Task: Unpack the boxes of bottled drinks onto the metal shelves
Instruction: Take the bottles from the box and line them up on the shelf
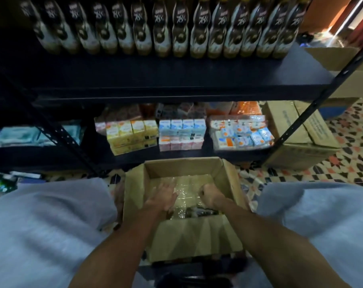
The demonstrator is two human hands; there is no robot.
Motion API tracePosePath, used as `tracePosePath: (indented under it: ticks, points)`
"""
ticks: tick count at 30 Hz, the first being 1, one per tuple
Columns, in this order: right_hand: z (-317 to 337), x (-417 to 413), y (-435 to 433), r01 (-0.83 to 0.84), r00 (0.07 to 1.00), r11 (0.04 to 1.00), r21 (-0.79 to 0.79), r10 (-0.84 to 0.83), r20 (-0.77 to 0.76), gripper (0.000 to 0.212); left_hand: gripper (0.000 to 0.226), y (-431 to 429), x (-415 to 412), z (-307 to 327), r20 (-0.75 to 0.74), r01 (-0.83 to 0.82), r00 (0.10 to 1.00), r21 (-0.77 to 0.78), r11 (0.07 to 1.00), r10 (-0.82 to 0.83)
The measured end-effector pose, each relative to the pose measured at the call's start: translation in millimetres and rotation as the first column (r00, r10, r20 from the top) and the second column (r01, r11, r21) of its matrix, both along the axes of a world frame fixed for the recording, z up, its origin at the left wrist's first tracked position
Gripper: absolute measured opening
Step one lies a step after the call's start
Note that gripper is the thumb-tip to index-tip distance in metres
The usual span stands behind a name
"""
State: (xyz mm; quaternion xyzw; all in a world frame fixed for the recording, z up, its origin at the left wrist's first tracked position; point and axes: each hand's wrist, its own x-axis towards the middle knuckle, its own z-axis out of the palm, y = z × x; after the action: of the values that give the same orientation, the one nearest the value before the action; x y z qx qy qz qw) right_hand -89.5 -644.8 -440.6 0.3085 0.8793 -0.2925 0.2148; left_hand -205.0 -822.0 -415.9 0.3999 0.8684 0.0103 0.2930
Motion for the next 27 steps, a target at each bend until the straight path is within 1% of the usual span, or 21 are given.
tracePosePath:
  ticks: [2, 4, 6, 7, 10, 12, 16, 18, 20, 22, 23, 25, 26, 27]
  points:
    - [-14.8, 0.0, 6.8, -0.026, 0.997, 1.000, -0.013, 0.027, 0.073, 0.024, 0.055, 4.9, -3.5, -11.4, 0.041, -0.030, 0.999, -0.017, 0.999, 0.031]
    - [-32.5, 1.5, 10.5, -0.077, 0.983, 0.996, -0.043, 0.083, 0.165, 0.015, 0.051, 9.1, -6.4, -25.5, 0.073, -0.038, 0.996, -0.054, 0.998, 0.042]
    - [-61.0, -2.2, 19.0, -0.126, 0.968, 0.989, -0.081, 0.141, 0.209, 0.023, 0.049, 14.8, -11.3, -44.1, 0.112, -0.029, 0.993, -0.089, 0.996, 0.039]
    - [-67.3, -0.4, 20.9, -0.149, 0.959, 0.986, -0.075, 0.162, 0.231, 0.026, 0.049, 14.9, -11.2, -47.7, 0.124, -0.024, 0.992, -0.088, 0.996, 0.034]
    - [-85.0, 2.9, 27.4, -0.223, 0.931, 0.972, -0.080, 0.237, 0.279, 0.023, 0.050, 18.9, -17.2, -65.0, 0.198, -0.023, 0.979, -0.106, 0.994, 0.044]
    - [-95.3, 7.8, 30.0, -0.266, 0.904, 0.961, -0.082, 0.278, 0.325, 0.023, 0.048, 20.9, -20.2, -84.8, 0.220, -0.037, 0.974, -0.110, 0.993, 0.061]
    - [-123.2, 18.2, 39.3, -0.219, 0.898, 0.969, -0.112, 0.246, 0.365, 0.036, 0.041, 27.2, -21.0, -116.4, 0.272, -0.059, 0.957, -0.145, 0.988, 0.097]
    - [-134.2, 23.5, 43.2, -0.193, 0.901, 0.972, -0.132, 0.229, 0.367, 0.041, 0.040, 29.3, -17.4, -126.5, 0.299, -0.038, 0.950, -0.157, 0.987, 0.085]
    - [-142.2, 26.0, 47.3, -0.221, 0.897, 0.962, -0.157, 0.264, 0.353, 0.045, 0.040, 29.7, -14.4, -137.3, 0.325, -0.024, 0.943, -0.154, 0.988, 0.074]
    - [-136.7, 20.2, 50.9, -0.254, 0.880, 0.943, -0.213, 0.317, 0.353, 0.047, 0.042, 30.3, -13.0, -144.7, 0.363, -0.022, 0.929, -0.155, 0.988, 0.078]
    - [-135.1, 16.8, 53.9, -0.245, 0.874, 0.930, -0.272, 0.334, 0.353, 0.047, 0.046, 31.0, -12.3, -147.4, 0.376, -0.037, 0.922, -0.142, 0.989, 0.088]
    - [-126.3, 5.8, 58.3, -0.150, 0.872, 0.906, -0.397, 0.310, 0.378, 0.040, 0.054, 33.4, -10.7, -144.5, 0.381, -0.102, 0.915, -0.101, 0.990, 0.133]
    - [-121.7, 0.1, 59.8, -0.069, 0.874, 0.896, -0.438, 0.266, 0.406, 0.036, 0.056, 34.0, -9.8, -143.7, 0.374, -0.126, 0.916, -0.073, 0.989, 0.144]
    - [-116.4, -4.9, 60.0, 0.056, 0.874, 0.879, -0.474, 0.187, 0.449, 0.034, 0.057, 34.7, -9.0, -142.2, 0.370, -0.134, 0.918, -0.041, 0.990, 0.140]
